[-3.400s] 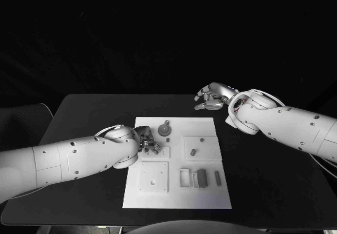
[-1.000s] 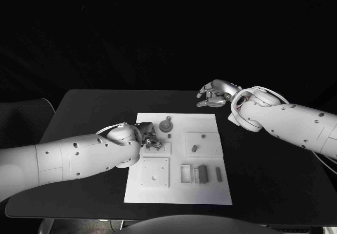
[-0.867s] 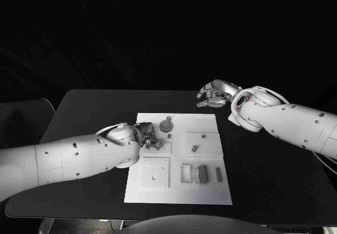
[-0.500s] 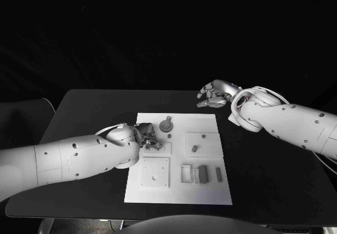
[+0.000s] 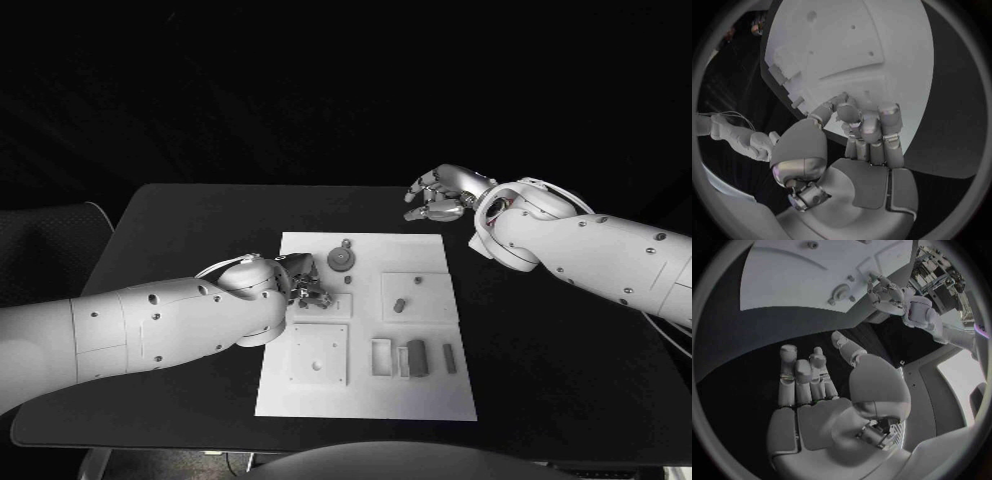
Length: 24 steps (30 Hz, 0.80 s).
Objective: Assemble the parts on the task board
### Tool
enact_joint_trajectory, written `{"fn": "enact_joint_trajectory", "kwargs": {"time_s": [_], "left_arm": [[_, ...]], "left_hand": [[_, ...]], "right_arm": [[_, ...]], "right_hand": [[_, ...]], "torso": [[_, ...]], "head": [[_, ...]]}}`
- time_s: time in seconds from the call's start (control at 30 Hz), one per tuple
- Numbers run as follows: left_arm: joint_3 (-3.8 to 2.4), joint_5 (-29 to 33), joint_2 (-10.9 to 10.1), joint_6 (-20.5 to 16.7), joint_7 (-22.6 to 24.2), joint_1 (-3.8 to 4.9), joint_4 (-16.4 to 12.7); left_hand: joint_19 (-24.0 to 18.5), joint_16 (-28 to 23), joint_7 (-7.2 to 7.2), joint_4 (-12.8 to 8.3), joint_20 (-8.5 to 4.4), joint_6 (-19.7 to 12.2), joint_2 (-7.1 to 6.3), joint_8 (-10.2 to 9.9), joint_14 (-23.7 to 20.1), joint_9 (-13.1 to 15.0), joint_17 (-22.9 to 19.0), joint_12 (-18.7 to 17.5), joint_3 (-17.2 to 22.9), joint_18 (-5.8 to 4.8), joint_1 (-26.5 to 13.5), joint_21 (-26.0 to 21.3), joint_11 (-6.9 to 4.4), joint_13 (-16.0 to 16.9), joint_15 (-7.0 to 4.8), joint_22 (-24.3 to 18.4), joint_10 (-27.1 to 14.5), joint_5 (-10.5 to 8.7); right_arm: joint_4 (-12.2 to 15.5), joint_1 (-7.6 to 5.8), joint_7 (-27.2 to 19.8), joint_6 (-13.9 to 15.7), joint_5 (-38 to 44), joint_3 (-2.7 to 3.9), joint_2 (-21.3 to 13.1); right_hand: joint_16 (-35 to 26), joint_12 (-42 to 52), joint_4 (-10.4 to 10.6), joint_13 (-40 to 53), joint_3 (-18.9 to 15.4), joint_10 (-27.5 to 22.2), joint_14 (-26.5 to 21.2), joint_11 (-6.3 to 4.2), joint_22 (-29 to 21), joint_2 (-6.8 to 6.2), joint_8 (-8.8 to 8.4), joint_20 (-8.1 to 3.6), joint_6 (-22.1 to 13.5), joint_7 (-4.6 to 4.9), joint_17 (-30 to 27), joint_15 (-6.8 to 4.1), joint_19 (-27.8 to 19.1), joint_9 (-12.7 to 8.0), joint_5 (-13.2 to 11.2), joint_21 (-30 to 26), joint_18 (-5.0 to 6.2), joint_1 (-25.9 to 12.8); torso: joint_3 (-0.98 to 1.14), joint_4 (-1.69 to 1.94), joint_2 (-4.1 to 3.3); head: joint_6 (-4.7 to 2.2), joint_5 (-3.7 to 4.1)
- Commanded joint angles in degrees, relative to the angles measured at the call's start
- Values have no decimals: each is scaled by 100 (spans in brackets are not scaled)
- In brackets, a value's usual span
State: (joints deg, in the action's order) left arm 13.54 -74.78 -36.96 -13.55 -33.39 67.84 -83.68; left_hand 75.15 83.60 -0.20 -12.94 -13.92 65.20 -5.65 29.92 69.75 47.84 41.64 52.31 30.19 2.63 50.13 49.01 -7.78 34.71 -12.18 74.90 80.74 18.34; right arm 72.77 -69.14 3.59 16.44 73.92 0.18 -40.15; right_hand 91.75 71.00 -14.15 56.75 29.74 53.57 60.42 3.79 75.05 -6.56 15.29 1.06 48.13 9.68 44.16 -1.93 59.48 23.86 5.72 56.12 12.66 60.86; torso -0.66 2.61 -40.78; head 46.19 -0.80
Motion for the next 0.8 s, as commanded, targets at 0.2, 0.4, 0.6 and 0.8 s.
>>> {"fn": "enact_joint_trajectory", "kwargs": {"time_s": [0.2,0.4,0.6,0.8], "left_arm": [[6,136,-39,96,-37,-11,-31],[5,150,-58,87,-51,-10,-46],[4,171,-59,96,-52,-9,-67],[2,172,-83,108,-64,-7,-94]], "left_hand": [[38,21,-234,-175,-2,740,348,16,91,5,-9,36,213,114,293,29,-37,-5,-151,102,-90,25],[38,21,-234,-177,-2,739,348,18,92,5,-9,38,215,115,292,30,-38,-5,-151,102,-91,25],[39,21,-234,-179,-1,737,348,20,93,5,-10,40,216,115,291,30,-38,-6,-152,102,-92,25],[39,21,-235,-183,-1,736,349,22,94,5,-11,42,219,116,291,31,-39,-6,-152,102,-93,25]], "right_arm": [[1,6,-13,-72,-4,2,1],[1,8,-11,-72,-4,2,-2],[0,10,-10,-76,-4,2,5],[-3,12,-10,-83,-4,2,5]], "right_hand": [[-26,29,35,-9,2,-25,23,-7,49,8,-22,-55,-11,42,9,-35,3,-9,23,-27,234,-51],[-26,31,36,-11,2,-26,23,-7,49,7,-22,-55,-12,42,9,-35,3,-10,23,-27,234,-52],[-26,33,37,-13,3,-27,23,-6,49,7,-22,-55,-12,42,9,-35,3,-11,23,-27,234,-52],[-26,34,38,-16,3,-27,23,-6,50,7,-22,-56,-13,42,9,-35,3,-11,23,-27,234,-52]], "torso": [[3,-1,-1],[2,-1,2],[0,0,1],[1,0,1]], "head": [[2,-3],[-5,-6],[-11,-6],[-21,-9]]}}
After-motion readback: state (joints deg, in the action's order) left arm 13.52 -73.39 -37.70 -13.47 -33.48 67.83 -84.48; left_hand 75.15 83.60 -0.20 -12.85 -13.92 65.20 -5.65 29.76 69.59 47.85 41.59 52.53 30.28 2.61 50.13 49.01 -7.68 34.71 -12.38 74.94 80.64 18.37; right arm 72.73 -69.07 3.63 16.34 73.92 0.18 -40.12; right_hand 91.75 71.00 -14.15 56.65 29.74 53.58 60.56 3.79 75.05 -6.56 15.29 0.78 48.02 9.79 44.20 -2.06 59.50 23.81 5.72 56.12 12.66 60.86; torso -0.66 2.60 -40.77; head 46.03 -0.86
